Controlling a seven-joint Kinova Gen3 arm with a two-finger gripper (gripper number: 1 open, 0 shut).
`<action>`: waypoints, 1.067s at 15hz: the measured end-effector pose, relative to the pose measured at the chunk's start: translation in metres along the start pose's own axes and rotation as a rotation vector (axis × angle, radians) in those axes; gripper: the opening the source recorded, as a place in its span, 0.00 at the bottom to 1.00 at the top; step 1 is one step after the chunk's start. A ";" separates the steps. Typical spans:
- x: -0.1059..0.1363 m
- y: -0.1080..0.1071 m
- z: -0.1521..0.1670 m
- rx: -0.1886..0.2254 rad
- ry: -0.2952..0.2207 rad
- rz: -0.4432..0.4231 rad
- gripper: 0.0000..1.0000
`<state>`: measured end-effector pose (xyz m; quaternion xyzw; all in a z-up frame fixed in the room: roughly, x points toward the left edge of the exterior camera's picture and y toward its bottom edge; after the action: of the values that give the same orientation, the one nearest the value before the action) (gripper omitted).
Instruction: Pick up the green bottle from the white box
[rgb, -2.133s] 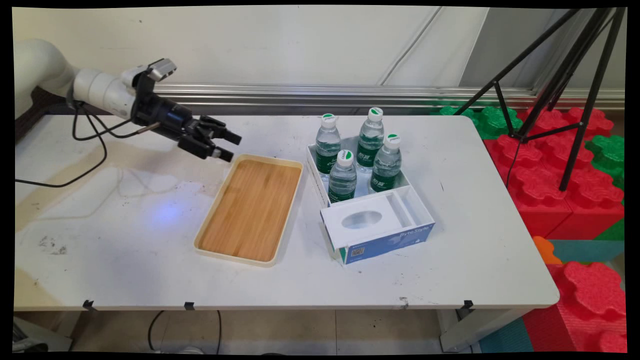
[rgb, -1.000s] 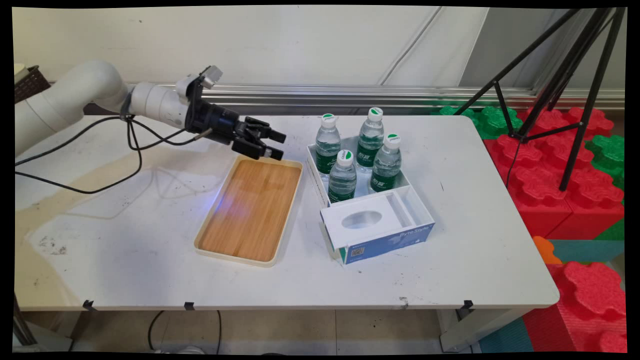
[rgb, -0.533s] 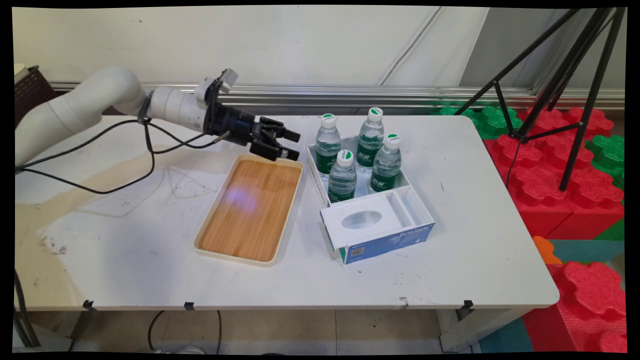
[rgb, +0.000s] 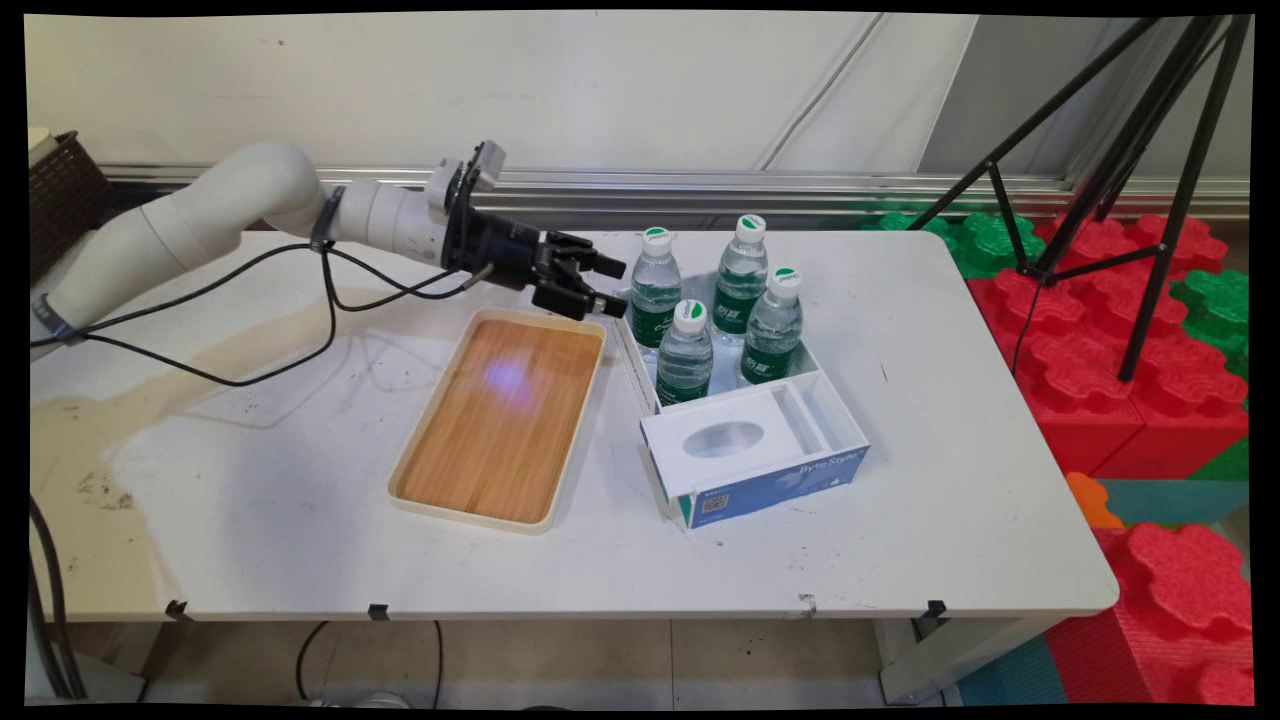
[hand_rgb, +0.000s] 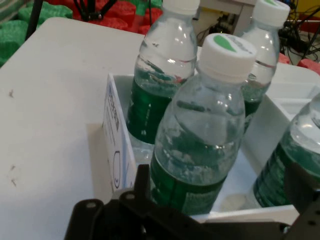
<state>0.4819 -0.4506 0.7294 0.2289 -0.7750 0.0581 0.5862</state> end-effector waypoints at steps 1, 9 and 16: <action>0.000 0.000 0.003 0.000 0.002 0.002 1.00; -0.002 -0.005 0.025 0.001 0.014 0.017 1.00; -0.001 -0.012 0.043 0.008 0.026 0.024 1.00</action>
<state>0.4496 -0.4762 0.7132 0.2213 -0.7699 0.0712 0.5944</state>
